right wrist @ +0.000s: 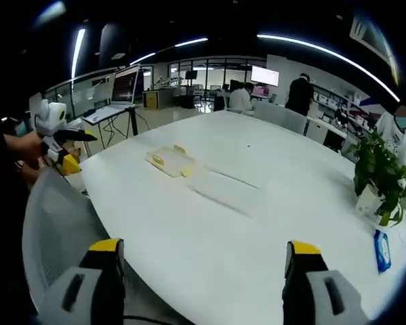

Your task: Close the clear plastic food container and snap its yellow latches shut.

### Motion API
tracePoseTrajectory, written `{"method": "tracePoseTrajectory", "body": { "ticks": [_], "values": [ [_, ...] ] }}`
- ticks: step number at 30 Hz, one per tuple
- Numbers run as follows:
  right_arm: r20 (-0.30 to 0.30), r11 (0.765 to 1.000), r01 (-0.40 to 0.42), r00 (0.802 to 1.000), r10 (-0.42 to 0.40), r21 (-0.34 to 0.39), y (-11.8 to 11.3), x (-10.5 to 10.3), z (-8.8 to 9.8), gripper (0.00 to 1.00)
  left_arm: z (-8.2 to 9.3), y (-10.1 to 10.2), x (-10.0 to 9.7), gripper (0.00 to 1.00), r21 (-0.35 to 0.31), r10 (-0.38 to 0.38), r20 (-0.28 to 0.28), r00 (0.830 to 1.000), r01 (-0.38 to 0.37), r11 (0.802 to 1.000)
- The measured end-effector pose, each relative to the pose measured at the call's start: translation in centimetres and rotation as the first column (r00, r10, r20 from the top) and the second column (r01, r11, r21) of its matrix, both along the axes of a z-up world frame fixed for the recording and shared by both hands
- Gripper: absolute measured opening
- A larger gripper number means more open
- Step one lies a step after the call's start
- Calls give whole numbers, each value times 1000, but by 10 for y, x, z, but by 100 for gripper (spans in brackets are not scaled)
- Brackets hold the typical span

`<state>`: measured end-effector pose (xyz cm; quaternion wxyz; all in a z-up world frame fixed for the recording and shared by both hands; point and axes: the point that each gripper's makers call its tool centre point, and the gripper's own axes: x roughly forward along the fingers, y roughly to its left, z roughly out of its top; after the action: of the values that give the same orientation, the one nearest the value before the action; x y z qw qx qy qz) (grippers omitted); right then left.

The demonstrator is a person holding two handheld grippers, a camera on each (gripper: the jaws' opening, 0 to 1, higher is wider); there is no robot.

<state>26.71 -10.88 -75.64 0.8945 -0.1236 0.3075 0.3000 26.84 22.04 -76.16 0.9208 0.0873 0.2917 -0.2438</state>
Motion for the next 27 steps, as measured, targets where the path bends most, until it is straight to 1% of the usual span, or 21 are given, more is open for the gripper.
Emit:
{"method": "tracePoseTrajectory", "body": {
  "ticks": [1,2,3,4,12,15,18,20,21,27],
  "values": [
    [-1,1000,1,1000,-1,2,0,0,0,100,-1,0,1,99,0,-1,-3,1000,1,1000],
    [-1,1000,3,1000,-3,5,0,0,-1,100,-1,1,1,99,-11,4,-19,1000,-4,1000],
    [-2,1000,5,1000,-5,9,0,0,0,100,0,3,3,99,-24,15,-23,1000,-15,1000],
    [2,1000,9,1000,-9,18,0,1,1,100,3,4,6,99,-39,22,-10,1000,-22,999],
    [-3,1000,15,1000,-15,14,-1,5,1,100,7,9,13,99,-36,24,-5,1000,-24,999],
    [-6,1000,25,1000,-25,19,-2,7,0,100,5,11,15,99,-38,29,-7,1000,-29,999],
    [8,1000,17,1000,-17,6,-2,10,0,100,4,11,16,99,-43,30,-13,999,-30,999],
    [-8,1000,16,1000,-16,18,0,11,-2,100,3,11,17,99,-55,34,-24,999,-35,998],
    [-6,1000,16,1000,-16,16,0,12,-2,100,2,10,17,99,-68,36,-31,999,-38,997],
    [-12,999,49,999,-49,17,1,19,-5,100,-1,11,22,99,-70,38,-35,999,-40,997]
  ]
}}
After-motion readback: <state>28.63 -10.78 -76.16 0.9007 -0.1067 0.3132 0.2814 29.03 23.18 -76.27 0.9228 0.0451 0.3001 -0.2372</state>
